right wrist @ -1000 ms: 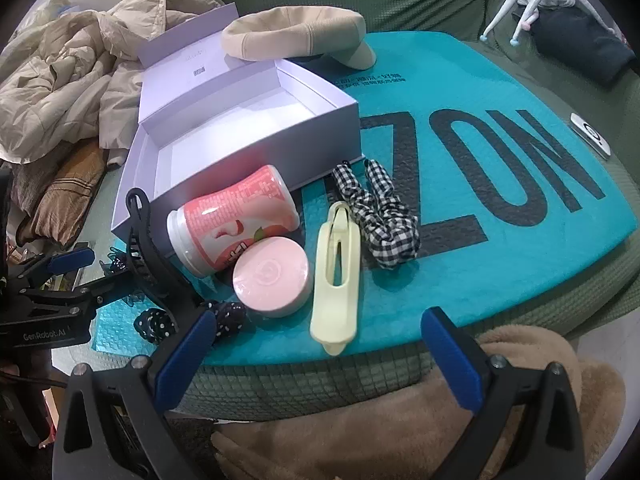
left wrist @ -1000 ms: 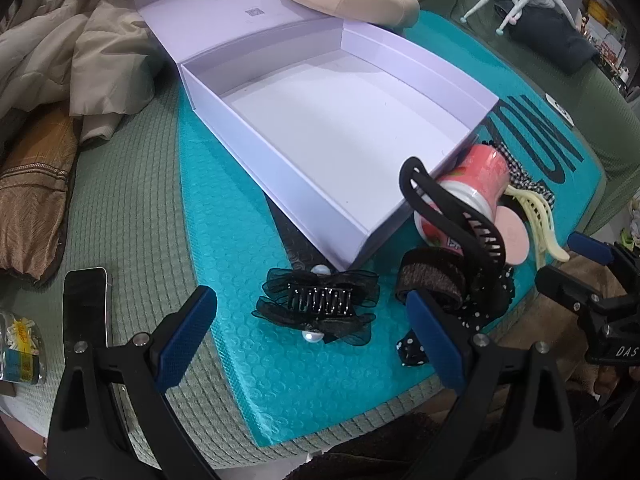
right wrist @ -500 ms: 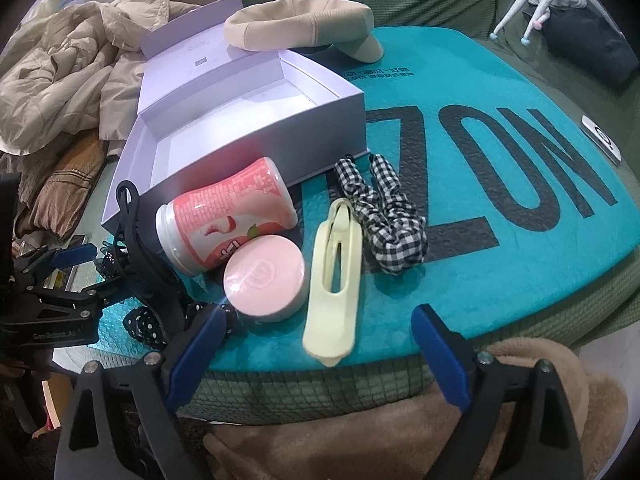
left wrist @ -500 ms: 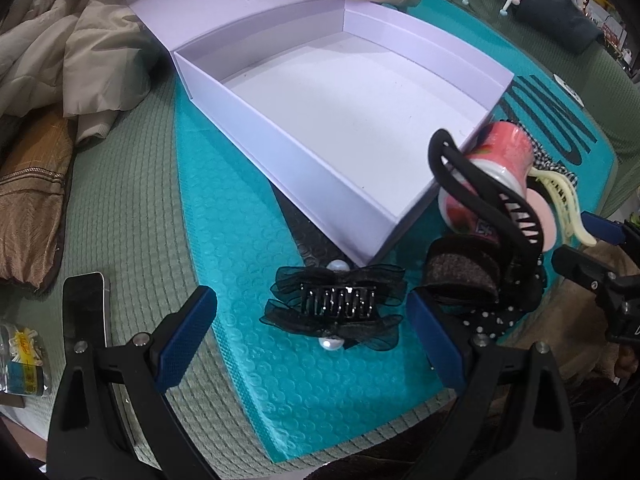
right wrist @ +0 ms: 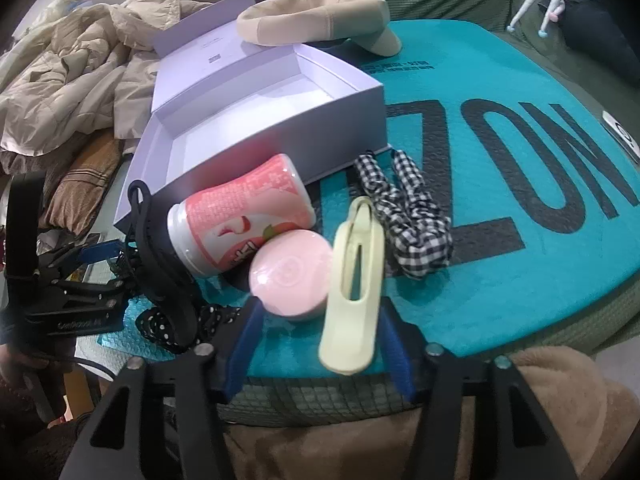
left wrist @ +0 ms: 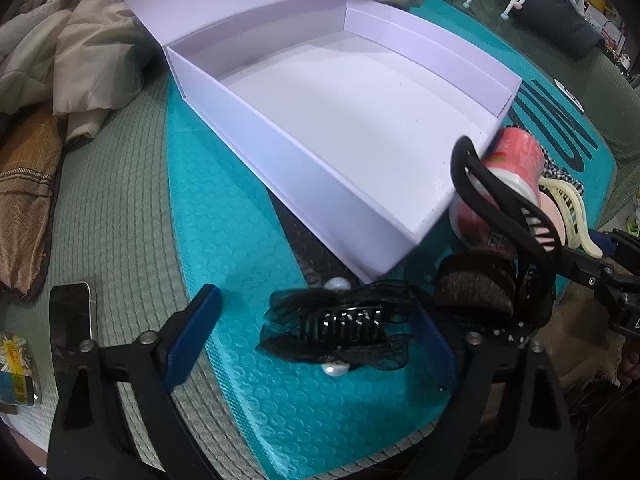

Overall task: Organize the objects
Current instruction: 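Grasp the black bow clip with the left tool while the right tool grasps the cream claw clip, then carry the black bow clip and cream claw clip into the lavender box with both tools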

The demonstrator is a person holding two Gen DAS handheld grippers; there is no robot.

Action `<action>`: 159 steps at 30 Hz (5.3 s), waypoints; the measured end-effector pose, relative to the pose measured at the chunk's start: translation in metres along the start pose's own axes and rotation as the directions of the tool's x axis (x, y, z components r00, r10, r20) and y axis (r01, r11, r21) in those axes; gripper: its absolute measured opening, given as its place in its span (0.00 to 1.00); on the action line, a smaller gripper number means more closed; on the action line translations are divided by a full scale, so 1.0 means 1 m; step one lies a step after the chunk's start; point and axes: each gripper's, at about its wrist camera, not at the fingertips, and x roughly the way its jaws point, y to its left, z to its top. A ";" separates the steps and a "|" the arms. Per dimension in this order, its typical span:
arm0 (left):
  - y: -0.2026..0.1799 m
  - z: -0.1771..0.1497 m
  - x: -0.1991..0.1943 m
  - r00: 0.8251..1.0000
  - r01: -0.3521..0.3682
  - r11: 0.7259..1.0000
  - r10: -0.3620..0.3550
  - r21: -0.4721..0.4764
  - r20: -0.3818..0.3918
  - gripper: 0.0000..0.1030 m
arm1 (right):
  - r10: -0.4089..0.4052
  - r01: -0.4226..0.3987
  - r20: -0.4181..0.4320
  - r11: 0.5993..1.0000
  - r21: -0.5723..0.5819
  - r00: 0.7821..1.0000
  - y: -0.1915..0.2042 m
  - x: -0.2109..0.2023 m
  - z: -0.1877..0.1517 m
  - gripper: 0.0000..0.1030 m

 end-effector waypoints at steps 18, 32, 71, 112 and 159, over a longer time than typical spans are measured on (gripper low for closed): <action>-0.012 0.003 -0.006 0.999 0.033 0.998 -0.033 0.055 0.007 0.42 | 0.015 -0.016 0.032 1.000 0.018 0.999 -0.014 -0.010 -0.002 0.39; -0.020 0.008 -0.017 1.000 0.009 0.999 -0.009 0.050 -0.003 0.39 | 0.037 -0.037 0.090 0.999 -0.001 0.995 -0.014 -0.023 -0.002 0.23; -0.036 0.064 -0.092 0.990 0.017 0.998 -0.026 0.064 0.136 0.39 | 0.074 -0.040 0.220 0.987 -0.155 0.973 0.016 -0.084 0.030 0.23; 0.001 0.168 -0.018 0.990 0.060 0.992 -0.074 0.106 0.124 0.39 | 0.077 -0.031 0.132 0.947 -0.319 0.988 0.059 0.003 0.154 0.23; 0.004 0.195 0.066 0.993 -0.087 0.993 0.080 0.080 0.087 0.39 | 0.049 -0.040 0.018 0.939 -0.341 0.999 0.045 0.110 0.208 0.23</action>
